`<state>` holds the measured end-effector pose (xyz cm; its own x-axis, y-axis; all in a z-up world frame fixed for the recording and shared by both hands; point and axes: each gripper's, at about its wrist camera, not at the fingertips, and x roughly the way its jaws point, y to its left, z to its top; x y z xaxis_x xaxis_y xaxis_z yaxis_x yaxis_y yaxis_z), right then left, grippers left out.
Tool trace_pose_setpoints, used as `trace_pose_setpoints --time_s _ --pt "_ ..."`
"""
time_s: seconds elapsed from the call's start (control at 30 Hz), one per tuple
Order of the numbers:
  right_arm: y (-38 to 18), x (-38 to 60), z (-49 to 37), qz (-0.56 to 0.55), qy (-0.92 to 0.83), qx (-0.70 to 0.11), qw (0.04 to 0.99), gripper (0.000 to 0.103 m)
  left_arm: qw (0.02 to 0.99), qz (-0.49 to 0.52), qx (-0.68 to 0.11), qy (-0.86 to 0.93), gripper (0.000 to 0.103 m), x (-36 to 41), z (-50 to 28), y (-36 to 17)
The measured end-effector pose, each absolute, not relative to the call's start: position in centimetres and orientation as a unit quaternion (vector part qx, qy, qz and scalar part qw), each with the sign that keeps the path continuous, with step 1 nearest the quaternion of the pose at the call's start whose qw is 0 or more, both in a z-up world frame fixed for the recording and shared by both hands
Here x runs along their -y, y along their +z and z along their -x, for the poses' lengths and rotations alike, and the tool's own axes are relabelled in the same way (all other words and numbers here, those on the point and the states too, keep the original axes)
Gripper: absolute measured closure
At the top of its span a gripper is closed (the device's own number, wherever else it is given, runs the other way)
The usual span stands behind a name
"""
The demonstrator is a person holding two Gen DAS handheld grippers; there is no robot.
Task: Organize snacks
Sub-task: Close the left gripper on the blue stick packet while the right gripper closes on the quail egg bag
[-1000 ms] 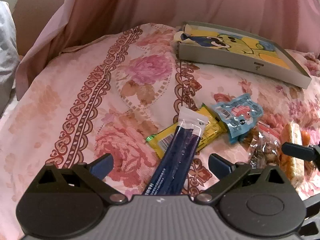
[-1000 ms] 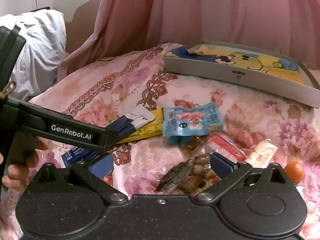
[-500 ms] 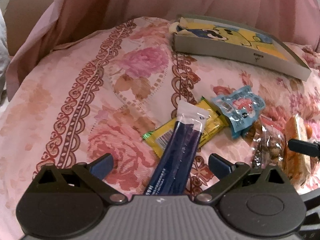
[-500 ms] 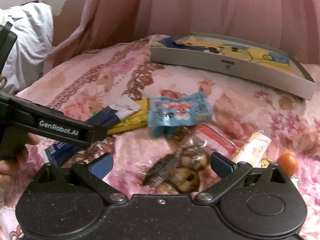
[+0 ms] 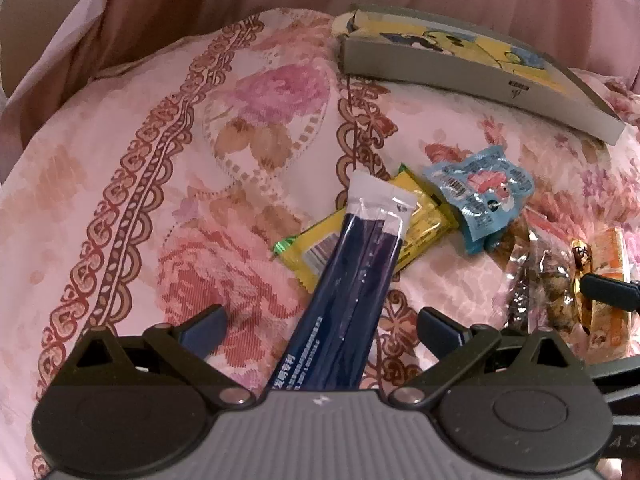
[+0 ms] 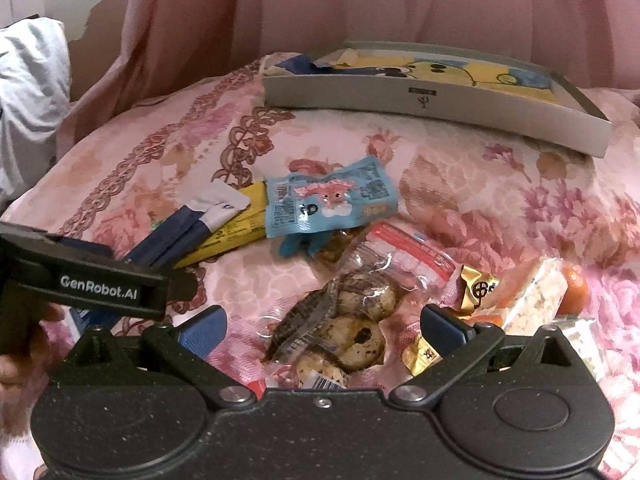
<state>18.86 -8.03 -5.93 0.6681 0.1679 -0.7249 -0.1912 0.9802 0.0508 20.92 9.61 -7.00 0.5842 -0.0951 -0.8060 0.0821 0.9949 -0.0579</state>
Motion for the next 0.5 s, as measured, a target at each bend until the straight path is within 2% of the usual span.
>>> trace_pose_setpoints --time_s 0.17,0.5 --pt "-6.65 7.85 -18.84 -0.011 0.085 -0.412 0.907 0.003 0.885 0.003 -0.463 -0.051 0.001 -9.73 -20.97 -7.45" --pt "-6.76 7.72 -17.87 -0.006 0.096 -0.394 0.914 0.005 0.885 -0.005 -0.462 -0.057 0.001 -9.67 -20.35 -7.28"
